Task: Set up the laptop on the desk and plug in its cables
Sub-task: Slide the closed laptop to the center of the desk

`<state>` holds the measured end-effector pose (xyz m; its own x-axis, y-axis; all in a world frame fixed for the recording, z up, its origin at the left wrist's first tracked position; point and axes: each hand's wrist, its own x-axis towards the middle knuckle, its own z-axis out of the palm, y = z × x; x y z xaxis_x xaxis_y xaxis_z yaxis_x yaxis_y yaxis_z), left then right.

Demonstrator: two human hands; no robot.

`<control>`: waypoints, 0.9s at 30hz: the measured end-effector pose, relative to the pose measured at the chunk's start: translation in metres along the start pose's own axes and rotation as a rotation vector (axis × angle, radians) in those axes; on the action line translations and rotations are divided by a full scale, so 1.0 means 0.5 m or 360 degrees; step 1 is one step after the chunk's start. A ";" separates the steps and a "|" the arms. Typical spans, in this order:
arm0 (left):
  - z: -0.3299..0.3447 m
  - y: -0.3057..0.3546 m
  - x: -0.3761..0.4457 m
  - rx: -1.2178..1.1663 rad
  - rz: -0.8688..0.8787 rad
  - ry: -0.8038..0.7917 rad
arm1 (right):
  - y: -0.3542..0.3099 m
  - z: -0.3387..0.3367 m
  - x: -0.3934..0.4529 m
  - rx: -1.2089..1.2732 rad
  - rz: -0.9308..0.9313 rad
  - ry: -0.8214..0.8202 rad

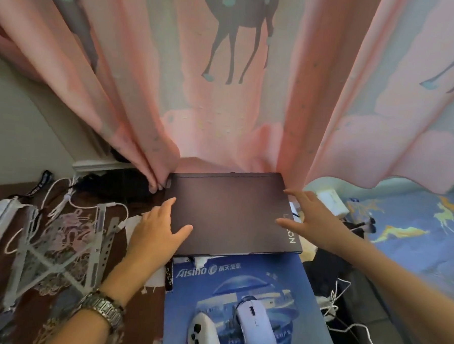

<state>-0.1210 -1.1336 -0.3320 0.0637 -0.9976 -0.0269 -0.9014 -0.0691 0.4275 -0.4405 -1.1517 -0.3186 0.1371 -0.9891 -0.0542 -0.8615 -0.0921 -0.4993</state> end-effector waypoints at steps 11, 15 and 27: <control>0.096 -0.073 0.191 0.0112 -0.0075 -0.0275 | 0.070 0.105 0.131 0.0252 0.0491 0.0027; 0.126 -0.098 0.212 0.0063 -0.0152 -0.0363 | 0.093 0.126 0.158 0.0302 0.0508 -0.0041; 0.147 -0.142 0.232 -0.0418 -0.0343 -0.0529 | 0.145 0.165 0.194 0.0513 0.0454 -0.0120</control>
<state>-0.0813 -1.2445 -0.4321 0.0581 -0.9104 -0.4096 -0.7410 -0.3143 0.5934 -0.4494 -1.2447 -0.4313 -0.0385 -0.9574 -0.2863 -0.6752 0.2362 -0.6988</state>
